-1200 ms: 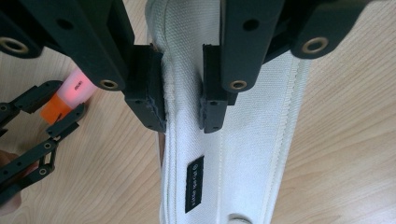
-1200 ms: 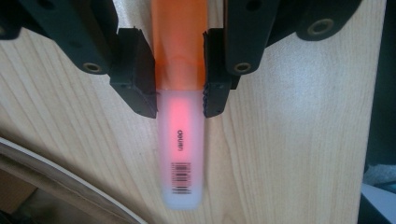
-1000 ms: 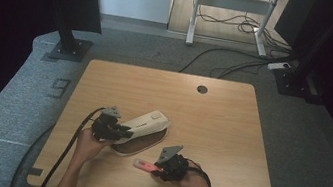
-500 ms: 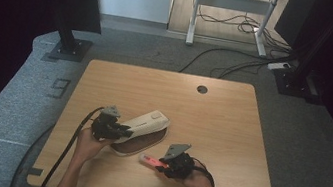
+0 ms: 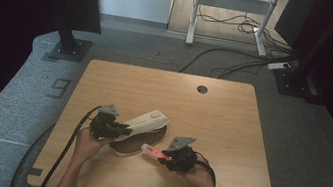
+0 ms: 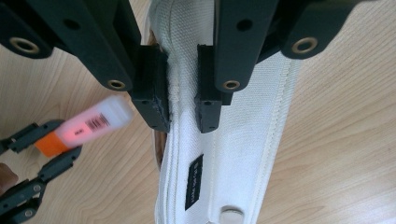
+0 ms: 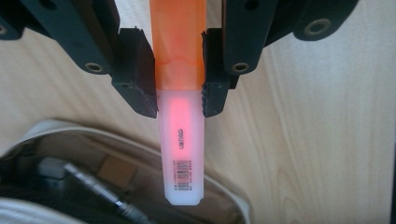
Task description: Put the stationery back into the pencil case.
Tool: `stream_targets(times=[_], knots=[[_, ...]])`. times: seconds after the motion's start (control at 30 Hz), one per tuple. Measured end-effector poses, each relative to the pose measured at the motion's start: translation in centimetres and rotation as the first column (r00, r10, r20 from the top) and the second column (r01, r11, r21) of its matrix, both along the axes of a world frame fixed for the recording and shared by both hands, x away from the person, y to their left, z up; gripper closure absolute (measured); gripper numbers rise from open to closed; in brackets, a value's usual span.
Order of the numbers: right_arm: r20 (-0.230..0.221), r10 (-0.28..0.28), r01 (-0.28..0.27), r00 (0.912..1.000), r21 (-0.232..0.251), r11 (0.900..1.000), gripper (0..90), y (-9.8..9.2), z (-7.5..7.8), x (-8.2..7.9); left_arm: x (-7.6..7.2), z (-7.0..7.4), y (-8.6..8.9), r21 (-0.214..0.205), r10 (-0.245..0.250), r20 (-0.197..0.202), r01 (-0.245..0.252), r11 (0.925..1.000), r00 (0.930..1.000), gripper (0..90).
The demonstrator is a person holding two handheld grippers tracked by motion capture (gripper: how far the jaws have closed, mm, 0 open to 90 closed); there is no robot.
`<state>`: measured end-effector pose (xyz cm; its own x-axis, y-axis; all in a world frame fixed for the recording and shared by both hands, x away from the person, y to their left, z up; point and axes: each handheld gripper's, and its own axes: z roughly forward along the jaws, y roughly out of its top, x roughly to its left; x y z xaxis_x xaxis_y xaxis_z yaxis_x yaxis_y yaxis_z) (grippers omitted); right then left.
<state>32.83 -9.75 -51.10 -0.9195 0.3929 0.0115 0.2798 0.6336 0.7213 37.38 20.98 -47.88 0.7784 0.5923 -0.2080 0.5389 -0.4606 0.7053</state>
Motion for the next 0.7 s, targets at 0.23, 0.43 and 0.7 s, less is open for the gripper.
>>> stream_targets(times=[0.23,0.43,0.7], knots=[[0.001,-0.022,0.022,0.9998,-0.004,0.9998,65.9,0.6,0.4,1.0,-0.1,0.2,0.1,-0.008,0.005,0.005,-0.005,1.0,1.0,76.3],[0.004,-0.032,0.032,0.9995,-0.009,0.9994,65.9,1.1,0.3,2.1,-0.1,0.3,0.1,-0.013,0.008,0.008,-0.008,0.9999,0.9999,76.4],[-0.006,-0.038,0.038,0.9993,-0.016,0.9992,65.9,1.8,0.3,3.2,-0.2,0.4,0.1,-0.022,0.014,0.012,-0.013,0.9997,0.9998,76.4]])
